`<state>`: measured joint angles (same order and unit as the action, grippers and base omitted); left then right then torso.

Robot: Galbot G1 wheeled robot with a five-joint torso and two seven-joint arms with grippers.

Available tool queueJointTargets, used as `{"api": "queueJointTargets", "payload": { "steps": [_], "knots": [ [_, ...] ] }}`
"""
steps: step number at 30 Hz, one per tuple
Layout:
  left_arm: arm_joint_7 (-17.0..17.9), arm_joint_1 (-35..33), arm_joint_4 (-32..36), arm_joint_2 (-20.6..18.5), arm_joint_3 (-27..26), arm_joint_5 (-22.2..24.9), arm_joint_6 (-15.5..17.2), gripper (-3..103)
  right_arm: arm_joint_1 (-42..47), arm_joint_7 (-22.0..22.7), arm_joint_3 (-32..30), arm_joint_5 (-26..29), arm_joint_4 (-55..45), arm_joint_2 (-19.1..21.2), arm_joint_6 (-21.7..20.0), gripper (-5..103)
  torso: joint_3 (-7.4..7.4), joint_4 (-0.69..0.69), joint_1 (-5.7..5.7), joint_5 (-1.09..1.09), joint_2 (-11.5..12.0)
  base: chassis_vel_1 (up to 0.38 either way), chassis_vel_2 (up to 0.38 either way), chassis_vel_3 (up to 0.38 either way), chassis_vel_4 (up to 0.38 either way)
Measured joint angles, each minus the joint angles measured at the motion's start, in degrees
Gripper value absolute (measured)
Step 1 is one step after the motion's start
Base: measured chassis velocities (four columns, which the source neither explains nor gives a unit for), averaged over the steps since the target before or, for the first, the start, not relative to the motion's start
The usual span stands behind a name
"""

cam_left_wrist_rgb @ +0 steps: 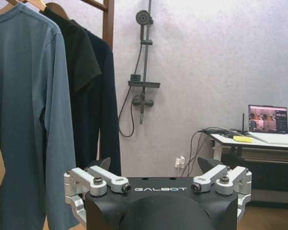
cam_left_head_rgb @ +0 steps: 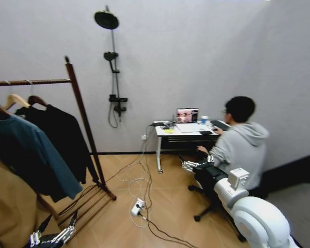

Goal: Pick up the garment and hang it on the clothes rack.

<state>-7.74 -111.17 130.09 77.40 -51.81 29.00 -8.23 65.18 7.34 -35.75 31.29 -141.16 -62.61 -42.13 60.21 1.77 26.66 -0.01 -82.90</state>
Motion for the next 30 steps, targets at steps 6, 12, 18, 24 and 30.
{"api": "queueJointTargets", "payload": {
  "steps": [6, 12, 18, 24, 30],
  "knots": [
    [0.01, 0.00, 0.00, 0.00, 0.00, 0.00, 0.00, 100, -0.29, -0.35, 0.84, -0.58, 0.49, -0.71, 0.00, 100, 0.00, -0.02, 0.01, -0.01, 0.00, 0.152, -0.162, -0.172, 0.151],
    [0.02, 0.00, 0.00, 0.00, 0.00, 0.00, 0.00, 100, -0.54, -1.55, 1.95, -2.06, 2.37, -1.79, 0.51, 100, 0.00, -0.02, 0.00, 0.02, 0.00, 0.157, -0.166, -0.144, 0.155],
    [0.02, 0.00, 0.00, 0.00, 0.00, 0.00, 0.00, 100, -1.05, -1.75, 2.04, -2.18, 3.26, -0.87, 0.66, 100, 0.00, -0.02, 0.01, 0.02, 0.00, 0.160, -0.167, -0.178, 0.166],
    [0.02, 0.00, 0.00, 0.00, 0.00, 0.00, 0.00, 100, -0.30, -1.75, 1.54, -2.18, 3.25, 0.50, 0.80, 100, 0.00, -0.02, 0.01, 0.01, 0.00, 0.143, -0.170, -0.151, 0.164],
    [0.02, 0.00, 0.00, 0.00, 0.00, 0.00, 0.00, 100, -0.30, -1.71, 1.24, -2.09, 3.35, 1.10, 0.91, 100, 0.00, -0.01, 0.00, 0.02, 0.00, 0.163, -0.165, -0.163, 0.149]
  ]
}}
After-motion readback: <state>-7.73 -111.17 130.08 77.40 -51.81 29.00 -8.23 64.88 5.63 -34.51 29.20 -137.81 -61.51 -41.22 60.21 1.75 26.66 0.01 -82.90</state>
